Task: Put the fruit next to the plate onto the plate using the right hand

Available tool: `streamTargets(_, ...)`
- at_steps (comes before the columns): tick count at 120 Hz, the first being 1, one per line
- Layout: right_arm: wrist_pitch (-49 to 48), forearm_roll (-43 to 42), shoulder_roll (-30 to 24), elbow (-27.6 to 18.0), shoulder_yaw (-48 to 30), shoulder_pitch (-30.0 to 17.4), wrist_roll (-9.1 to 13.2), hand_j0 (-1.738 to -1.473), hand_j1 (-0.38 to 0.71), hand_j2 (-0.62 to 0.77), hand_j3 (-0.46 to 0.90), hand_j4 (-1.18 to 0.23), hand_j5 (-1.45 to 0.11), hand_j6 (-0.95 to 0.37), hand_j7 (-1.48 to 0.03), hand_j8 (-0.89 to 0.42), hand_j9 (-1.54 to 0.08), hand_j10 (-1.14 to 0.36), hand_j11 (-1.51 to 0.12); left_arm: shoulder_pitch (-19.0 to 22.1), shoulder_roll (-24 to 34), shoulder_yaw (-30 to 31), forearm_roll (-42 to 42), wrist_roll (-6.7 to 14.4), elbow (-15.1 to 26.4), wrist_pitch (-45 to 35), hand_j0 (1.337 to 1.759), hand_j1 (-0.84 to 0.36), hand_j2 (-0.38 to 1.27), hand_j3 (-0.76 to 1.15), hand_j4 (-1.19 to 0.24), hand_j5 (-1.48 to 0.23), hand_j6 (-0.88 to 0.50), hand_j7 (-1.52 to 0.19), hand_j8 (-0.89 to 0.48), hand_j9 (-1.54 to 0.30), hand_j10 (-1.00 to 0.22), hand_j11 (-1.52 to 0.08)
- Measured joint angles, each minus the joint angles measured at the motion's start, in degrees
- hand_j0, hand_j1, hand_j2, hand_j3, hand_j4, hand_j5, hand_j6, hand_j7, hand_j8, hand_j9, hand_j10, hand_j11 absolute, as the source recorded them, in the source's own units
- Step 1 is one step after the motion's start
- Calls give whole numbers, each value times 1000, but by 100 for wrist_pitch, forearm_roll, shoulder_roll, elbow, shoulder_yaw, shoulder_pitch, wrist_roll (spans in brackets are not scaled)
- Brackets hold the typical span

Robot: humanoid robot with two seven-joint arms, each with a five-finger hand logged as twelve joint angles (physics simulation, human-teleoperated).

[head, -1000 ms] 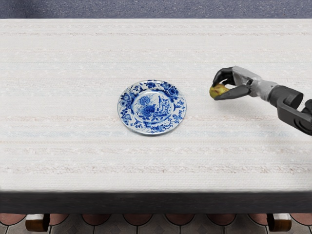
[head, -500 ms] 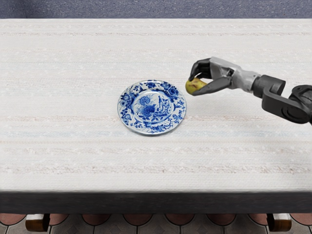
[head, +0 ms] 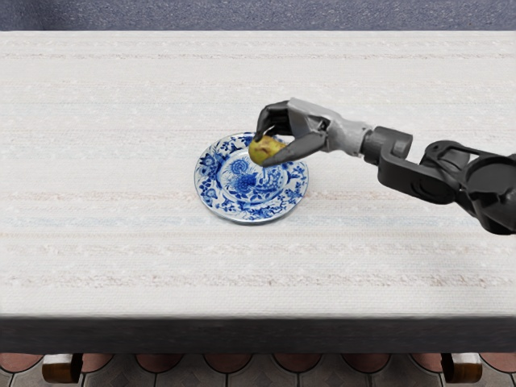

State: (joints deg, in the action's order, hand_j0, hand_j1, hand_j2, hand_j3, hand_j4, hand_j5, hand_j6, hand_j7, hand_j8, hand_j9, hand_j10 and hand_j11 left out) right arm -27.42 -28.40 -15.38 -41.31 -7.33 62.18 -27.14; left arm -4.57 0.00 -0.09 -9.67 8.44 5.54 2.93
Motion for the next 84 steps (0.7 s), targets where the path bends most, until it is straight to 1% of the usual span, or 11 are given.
streamTargets(16,260,-13,251,47,41,-11,21,-1650,190,51,0,-708,-1037,-674,-969,-369,-1035,-409,-1001,0,0,-1,0,1,0,-1,1658,325,4,0,-21,-26,-21,-26,-21,-26,-21,-26)
streamTargets(34,504,-32,594,253,151,-31,33,-1650,183,47,0,-713,-1027,-677,-969,-377,-1032,-413,-1000,0,0,-1,0,1,0,0,1658,325,4,0,-21,-27,-21,-26,-21,-26,-21,-26)
streamTargets(58,771,-31,815,525,349,-65,26,-1650,227,117,0,-710,-1028,-673,-967,-359,-1036,-386,-1003,0,0,-1,0,0,0,4,1658,325,4,0,-21,-27,-21,-27,-21,-26,-21,-26)
streamTargets(84,943,-31,1190,1003,561,-86,24,-1648,245,146,0,-707,-1027,-661,-964,-345,-1030,-379,-993,0,0,-1,0,0,0,1,1658,325,4,0,-21,-27,-21,-27,-21,-26,-21,-26)
